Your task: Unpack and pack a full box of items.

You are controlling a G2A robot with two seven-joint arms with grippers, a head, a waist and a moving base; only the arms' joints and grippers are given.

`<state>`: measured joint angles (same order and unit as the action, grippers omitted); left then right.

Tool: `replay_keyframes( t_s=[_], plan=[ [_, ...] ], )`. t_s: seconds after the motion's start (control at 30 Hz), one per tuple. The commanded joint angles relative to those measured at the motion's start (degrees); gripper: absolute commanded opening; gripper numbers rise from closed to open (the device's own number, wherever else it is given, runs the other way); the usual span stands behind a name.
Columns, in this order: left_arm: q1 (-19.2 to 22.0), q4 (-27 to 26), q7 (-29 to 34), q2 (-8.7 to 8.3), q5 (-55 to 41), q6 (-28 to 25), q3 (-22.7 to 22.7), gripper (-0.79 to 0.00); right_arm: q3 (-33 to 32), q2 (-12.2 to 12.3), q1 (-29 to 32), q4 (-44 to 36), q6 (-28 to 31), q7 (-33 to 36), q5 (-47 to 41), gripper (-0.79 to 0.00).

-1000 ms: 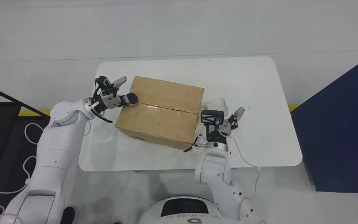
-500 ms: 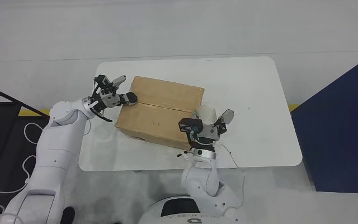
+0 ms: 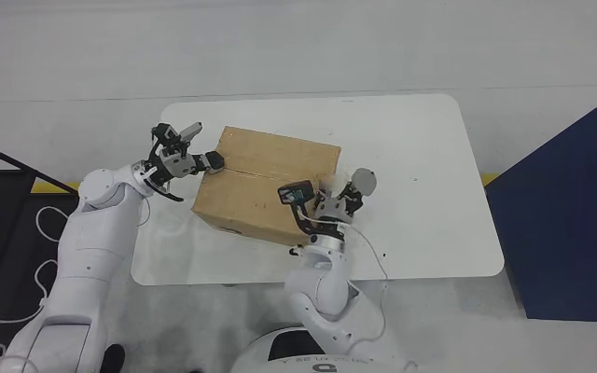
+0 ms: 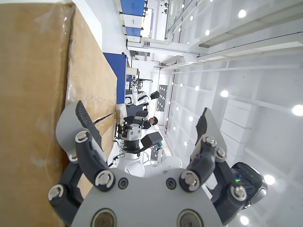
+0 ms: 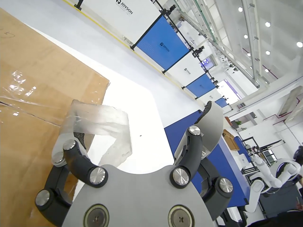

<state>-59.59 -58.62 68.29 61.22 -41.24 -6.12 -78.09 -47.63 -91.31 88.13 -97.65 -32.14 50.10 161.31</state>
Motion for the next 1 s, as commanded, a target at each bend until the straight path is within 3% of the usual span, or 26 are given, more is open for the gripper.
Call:
replay_keyframes(
  t_s=[0.0, 0.3, 0.5, 0.97],
  plan=[
    [0.2, 0.7, -0.3, -0.05, -1.6, -0.4, -1.0, 0.0, 0.8, -0.2, -0.7, 0.7, 0.7, 1.4, 1.1, 0.0],
    [0.1, 9.4, -1.8, -1.16, -7.1, -0.7, -7.8, 0.0, 3.5, -0.8, -3.3, 3.2, 3.3, 7.3, 4.2, 0.0],
    [1.9, 11.6, -1.2, -0.92, -1.7, 2.9, -4.3, 0.0, 5.2, -1.1, -5.2, 2.8, 9.0, 7.9, -4.3, 0.0],
    [5.1, 11.7, 1.1, 0.41, 3.4, 3.5, 2.1, 0.0, 7.0, -1.6, -7.1, 3.2, 7.7, 12.4, -1.4, 0.0]
  ],
)
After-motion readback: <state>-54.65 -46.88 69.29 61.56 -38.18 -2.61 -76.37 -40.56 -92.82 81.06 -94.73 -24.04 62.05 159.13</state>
